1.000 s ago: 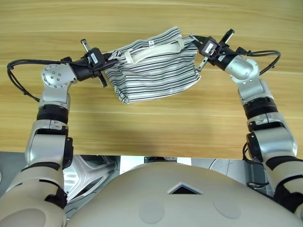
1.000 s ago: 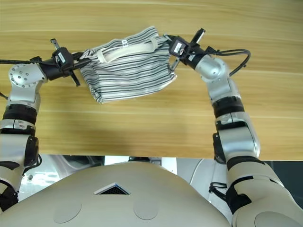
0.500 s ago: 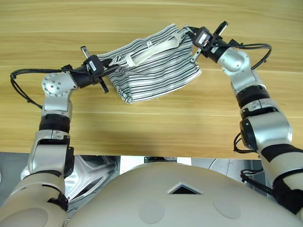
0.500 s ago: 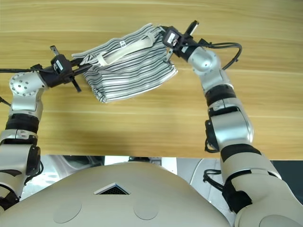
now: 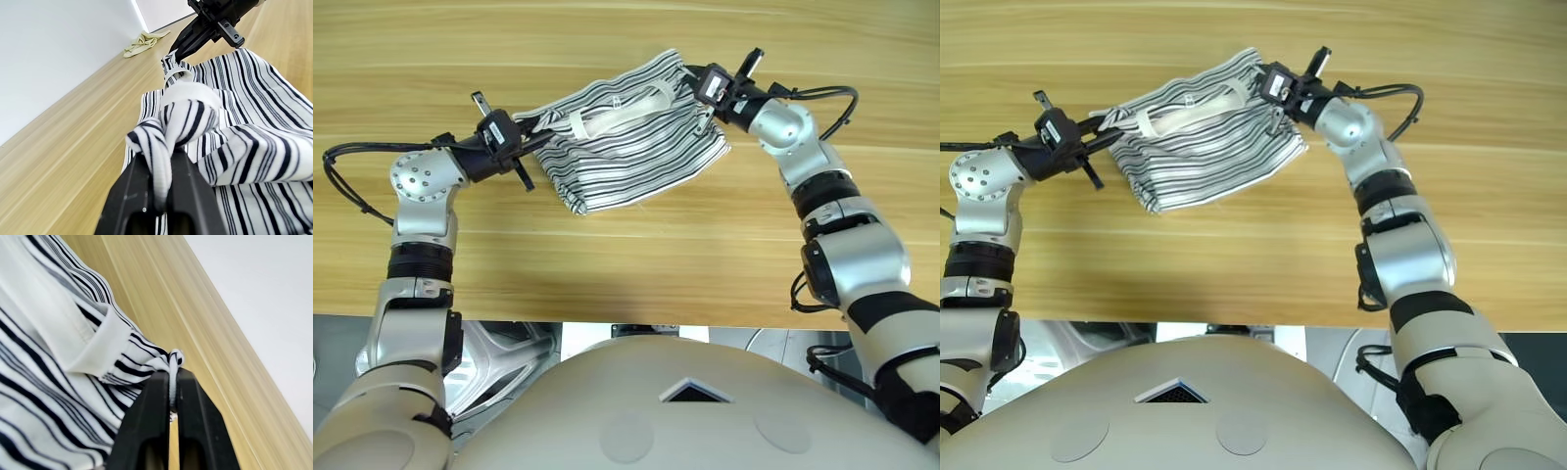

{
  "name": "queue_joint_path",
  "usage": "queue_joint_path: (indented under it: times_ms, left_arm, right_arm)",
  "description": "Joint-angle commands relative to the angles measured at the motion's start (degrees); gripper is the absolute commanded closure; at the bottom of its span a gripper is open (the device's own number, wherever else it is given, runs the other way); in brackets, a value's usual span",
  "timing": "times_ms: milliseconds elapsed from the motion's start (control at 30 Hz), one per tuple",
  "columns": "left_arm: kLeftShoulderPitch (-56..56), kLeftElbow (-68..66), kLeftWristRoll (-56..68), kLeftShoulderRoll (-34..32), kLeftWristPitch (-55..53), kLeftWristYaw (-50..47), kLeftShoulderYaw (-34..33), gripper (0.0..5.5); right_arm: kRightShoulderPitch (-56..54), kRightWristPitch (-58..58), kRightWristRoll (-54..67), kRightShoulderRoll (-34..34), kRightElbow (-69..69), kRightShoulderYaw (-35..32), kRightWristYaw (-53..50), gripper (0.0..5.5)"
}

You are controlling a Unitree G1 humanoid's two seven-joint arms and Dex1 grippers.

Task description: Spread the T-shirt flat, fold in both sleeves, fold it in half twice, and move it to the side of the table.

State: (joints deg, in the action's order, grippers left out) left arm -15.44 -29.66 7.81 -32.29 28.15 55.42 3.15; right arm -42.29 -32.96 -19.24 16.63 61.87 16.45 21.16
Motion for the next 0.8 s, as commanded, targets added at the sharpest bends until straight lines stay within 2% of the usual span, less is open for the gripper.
queue_joint_path:
  times_ms: [33, 400, 800]
  left_arm:
    - [0.25, -2.47, -1.81, -1.23, -0.46, -1.63, -0.67, 5.43]
    - [-2.47, -10.54, -5.72, -0.31, -0.79, -6.54, 0.0, 5.43]
    - [-10.69, -25.08, -10.45, 4.18, -3.36, -14.61, 1.17, 5.43]
  right_arm:
    - [-3.78, 1.14, -0.46, -1.54, 2.38, 0.36, 0.33, 5.5]
    - [-6.44, 3.78, -1.66, -3.46, 8.49, 0.32, -2.07, 5.5]
    - [-5.11, 8.2, -1.7, -4.37, 13.28, -1.36, -5.62, 5.5]
